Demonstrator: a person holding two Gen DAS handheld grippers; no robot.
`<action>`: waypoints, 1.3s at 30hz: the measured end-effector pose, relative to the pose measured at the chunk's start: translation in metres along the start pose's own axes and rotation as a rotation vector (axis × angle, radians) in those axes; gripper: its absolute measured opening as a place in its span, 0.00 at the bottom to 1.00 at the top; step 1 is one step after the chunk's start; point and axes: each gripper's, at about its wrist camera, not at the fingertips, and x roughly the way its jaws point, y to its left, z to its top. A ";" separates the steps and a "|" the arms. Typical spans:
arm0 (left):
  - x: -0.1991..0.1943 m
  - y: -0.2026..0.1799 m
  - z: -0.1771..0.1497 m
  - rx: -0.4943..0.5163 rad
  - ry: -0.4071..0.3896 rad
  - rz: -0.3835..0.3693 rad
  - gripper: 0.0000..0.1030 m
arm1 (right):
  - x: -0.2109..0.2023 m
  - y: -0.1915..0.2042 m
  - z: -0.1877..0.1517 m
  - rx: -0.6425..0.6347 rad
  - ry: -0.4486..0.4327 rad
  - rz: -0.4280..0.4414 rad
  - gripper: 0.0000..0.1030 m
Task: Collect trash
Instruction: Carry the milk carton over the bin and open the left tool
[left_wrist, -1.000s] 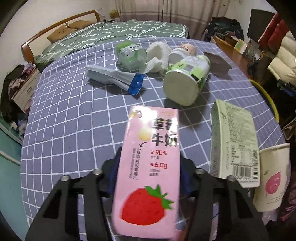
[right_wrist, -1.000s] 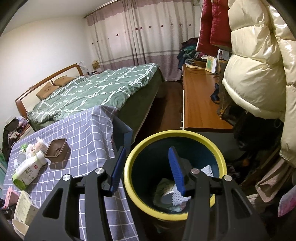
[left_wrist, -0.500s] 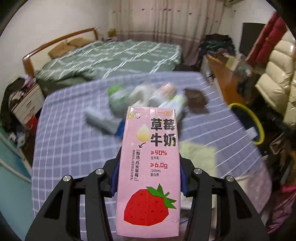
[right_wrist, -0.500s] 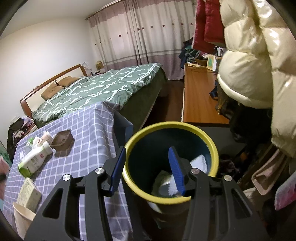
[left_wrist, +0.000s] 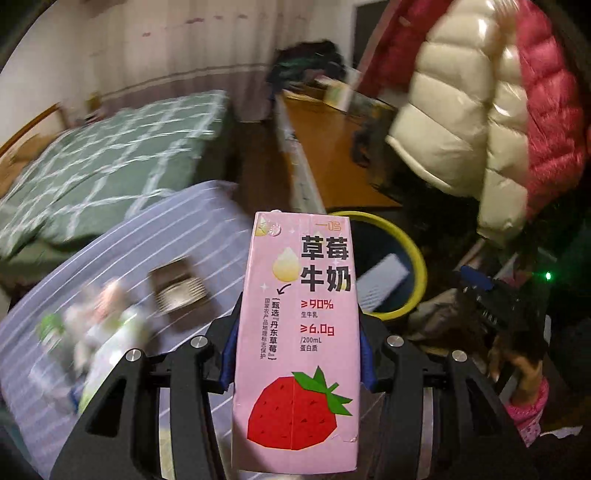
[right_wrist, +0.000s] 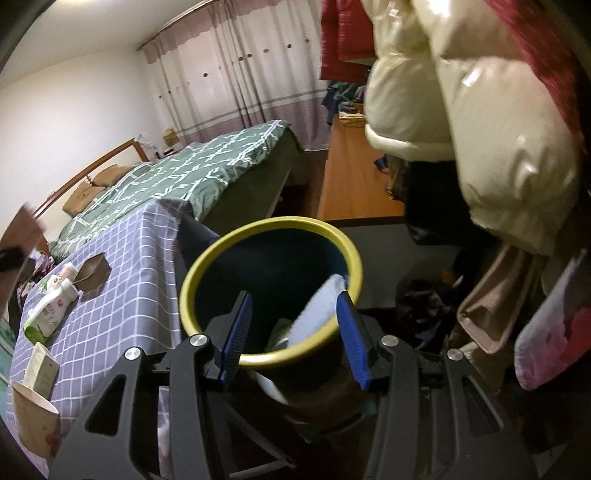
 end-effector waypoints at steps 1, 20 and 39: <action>0.012 -0.011 0.008 0.018 0.016 -0.014 0.48 | -0.001 -0.005 -0.002 0.007 0.001 -0.001 0.44; 0.137 -0.094 0.081 0.109 0.052 -0.081 0.77 | -0.010 -0.035 -0.013 0.047 0.031 -0.025 0.46; -0.093 0.012 -0.039 -0.153 -0.289 0.102 0.94 | -0.014 0.032 -0.021 -0.072 0.054 0.056 0.49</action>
